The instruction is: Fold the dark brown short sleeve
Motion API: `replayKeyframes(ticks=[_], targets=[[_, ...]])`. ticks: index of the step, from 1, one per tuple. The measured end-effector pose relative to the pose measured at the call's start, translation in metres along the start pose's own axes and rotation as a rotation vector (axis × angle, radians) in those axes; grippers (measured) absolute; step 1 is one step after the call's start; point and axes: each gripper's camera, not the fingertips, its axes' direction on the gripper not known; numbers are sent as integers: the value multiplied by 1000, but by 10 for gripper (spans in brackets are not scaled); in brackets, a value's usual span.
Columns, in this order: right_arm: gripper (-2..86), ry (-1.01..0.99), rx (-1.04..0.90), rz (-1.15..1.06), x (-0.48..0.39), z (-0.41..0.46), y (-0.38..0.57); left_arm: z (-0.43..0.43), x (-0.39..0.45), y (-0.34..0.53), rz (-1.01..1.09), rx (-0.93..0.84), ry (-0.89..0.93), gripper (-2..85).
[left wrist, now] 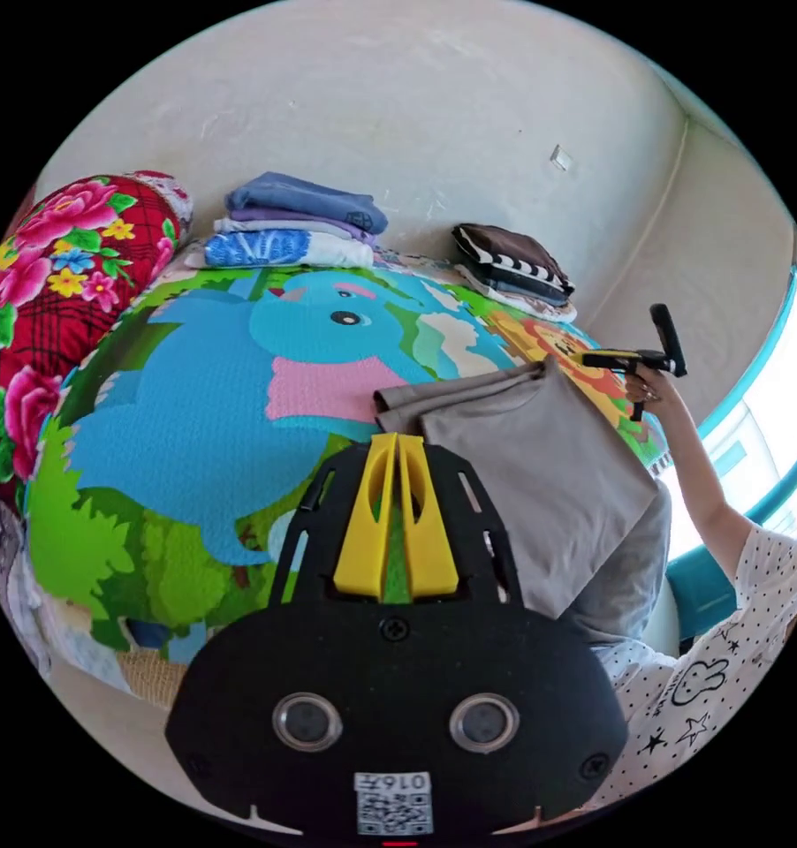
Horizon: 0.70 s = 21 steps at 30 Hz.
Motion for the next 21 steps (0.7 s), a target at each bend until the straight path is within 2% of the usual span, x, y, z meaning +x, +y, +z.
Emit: replayKeyframes(ticks=[3, 5, 8, 11, 14, 17, 19, 21], targets=[[19, -63, 110, -88, -18, -39, 28, -24, 16, 21, 107, 27, 95, -1], [71, -166, 152, -190, -37, -61, 60, -25, 28, 39, 164, -12, 147, 16], [128, -271, 81, -251, -58, -65, 97, -20, 33, 72, 134, -53, 209, 64], [132, -302, 9, -255, -76, -61, 125, -19, 30, 94, 63, -56, 284, 77], [113, -183, 41, -245, -95, -66, 139, -37, 42, 94, 10, 82, 179, 64], [87, -17, 127, -317, -127, -81, 134, -45, 81, 71, 128, 156, 100, 35], [72, 44, 172, -374, -149, -85, 123, -31, 108, 50, 207, 103, 69, 16], [32, 69, 163, -424, -169, -81, 108, 8, 139, 22, 286, -68, -1, -3]])
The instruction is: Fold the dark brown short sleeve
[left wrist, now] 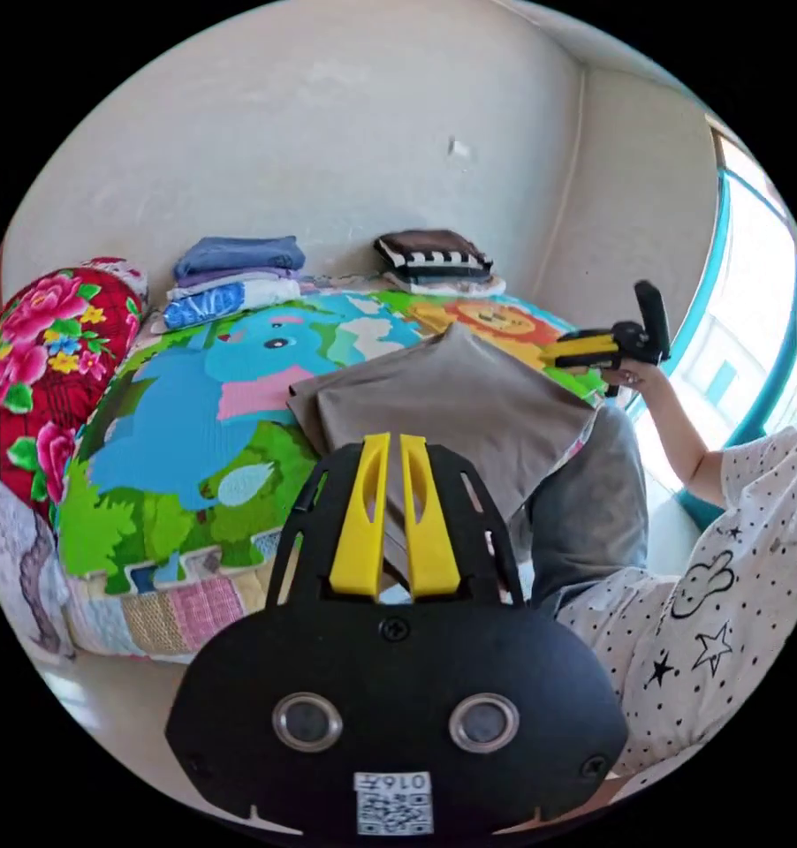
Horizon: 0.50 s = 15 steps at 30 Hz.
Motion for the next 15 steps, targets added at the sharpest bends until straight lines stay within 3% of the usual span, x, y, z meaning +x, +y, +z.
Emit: replayKeyframes(ticks=[5, 15], targets=[[0, -11, -226, -69, -15, 53, -50, 76, 19, -52, 123, -294, -130, -9], [-5, 41, -309, -17, 10, 75, -93, 145, 10, -143, 240, -422, -141, -10]])
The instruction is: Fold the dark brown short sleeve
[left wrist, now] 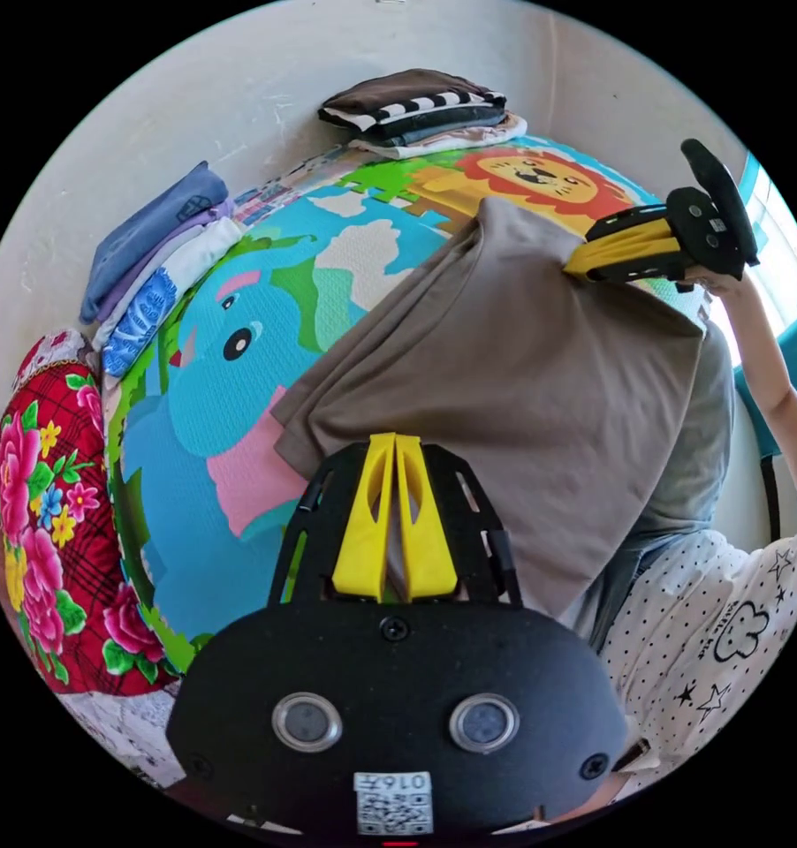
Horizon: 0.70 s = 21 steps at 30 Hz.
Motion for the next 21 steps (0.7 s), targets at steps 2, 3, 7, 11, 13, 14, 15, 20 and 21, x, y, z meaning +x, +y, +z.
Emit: replayKeyframes(ticks=[2, 3, 7, 11, 13, 14, 15, 20, 21], targets=[[-5, 9, -10, 25, 12, 4, -12, 7, -5, -18, 5, -8, -40, -10], [-5, 12, -12, 34, 15, 5, -15, 12, -9, -28, 5, -5, -66, -10], [-5, -15, 2, 118, 47, 14, -31, 24, -23, -46, -37, 60, -127, -10], [-5, -181, 33, 258, 81, 10, -22, 17, -54, -27, -163, 76, 27, -10], [-5, -219, 66, 274, 85, -8, -5, 9, -69, -5, -247, 69, 9, -10], [-5, -228, 137, 254, 79, -25, 9, -1, -72, 12, -270, 98, 18, -10], [-5, -235, 171, 240, 75, -33, 16, -11, -66, 27, -247, 150, 73, -10], [-4, -198, 140, 99, 7, -49, 53, -24, -10, 71, -112, 262, 214, -10], [-4, -178, 121, 81, -1, -47, 56, -22, -2, 80, -123, 257, 179, -10]])
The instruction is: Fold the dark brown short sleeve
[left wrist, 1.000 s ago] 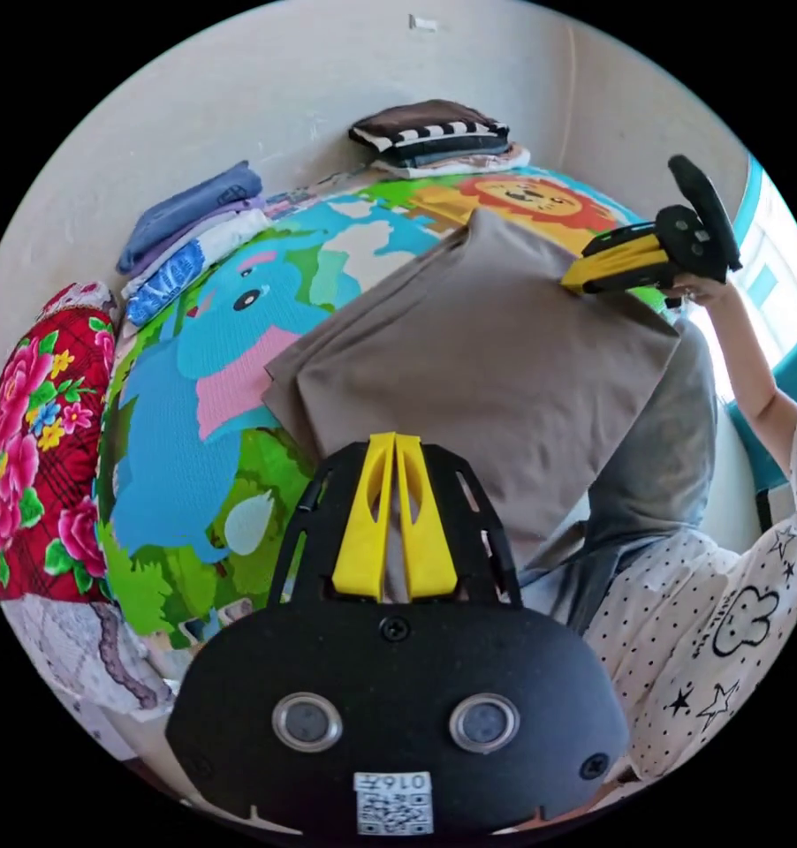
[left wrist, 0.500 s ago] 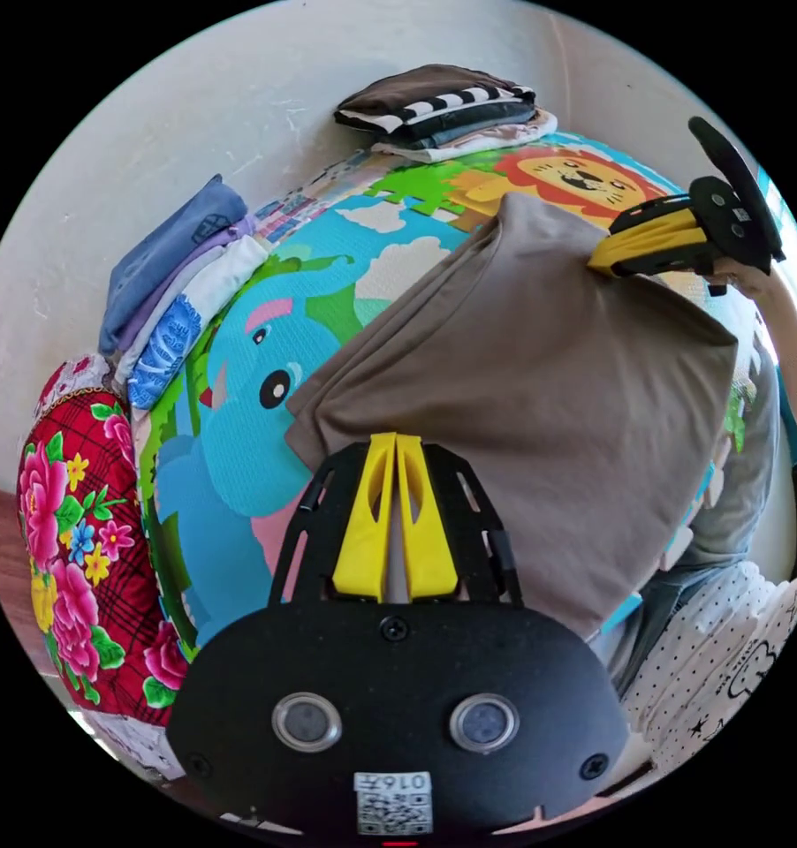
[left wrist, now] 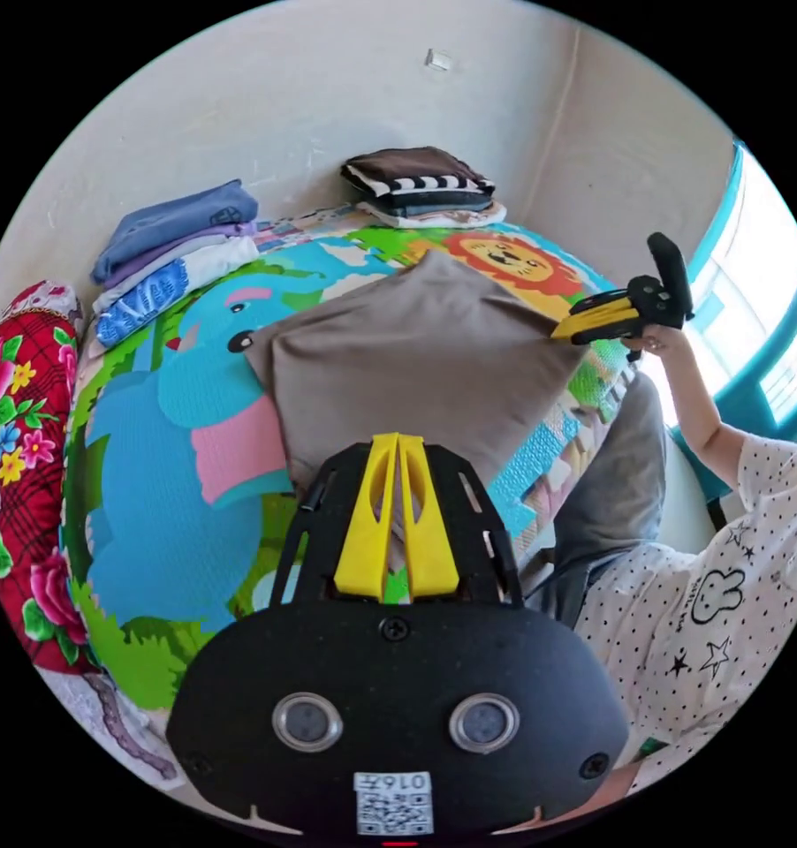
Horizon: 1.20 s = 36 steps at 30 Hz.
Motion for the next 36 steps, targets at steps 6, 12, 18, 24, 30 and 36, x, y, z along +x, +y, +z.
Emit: replayKeyframes(ticks=[6, 12, 18, 24, 30, 36], targets=[[-4, 134, -10, -18, -31, 10, 35, 10, 25, 39, 88, 16, -333, -10], [-3, 91, 0, 52, -29, 2, 61, -3, 22, 56, -53, -41, -383, -9], [12, 233, 95, -11, -72, -15, 82, -32, 61, 74, 146, 143, -186, 0], [92, 350, 112, -207, -128, -4, 93, 1, 77, 79, 222, 51, -232, 40], [73, 219, 112, -76, -120, 4, 107, -1, 43, 103, 88, 81, -13, 4], [44, 94, 154, 16, -104, -7, 126, -17, 43, 115, -5, 131, -12, 1]])
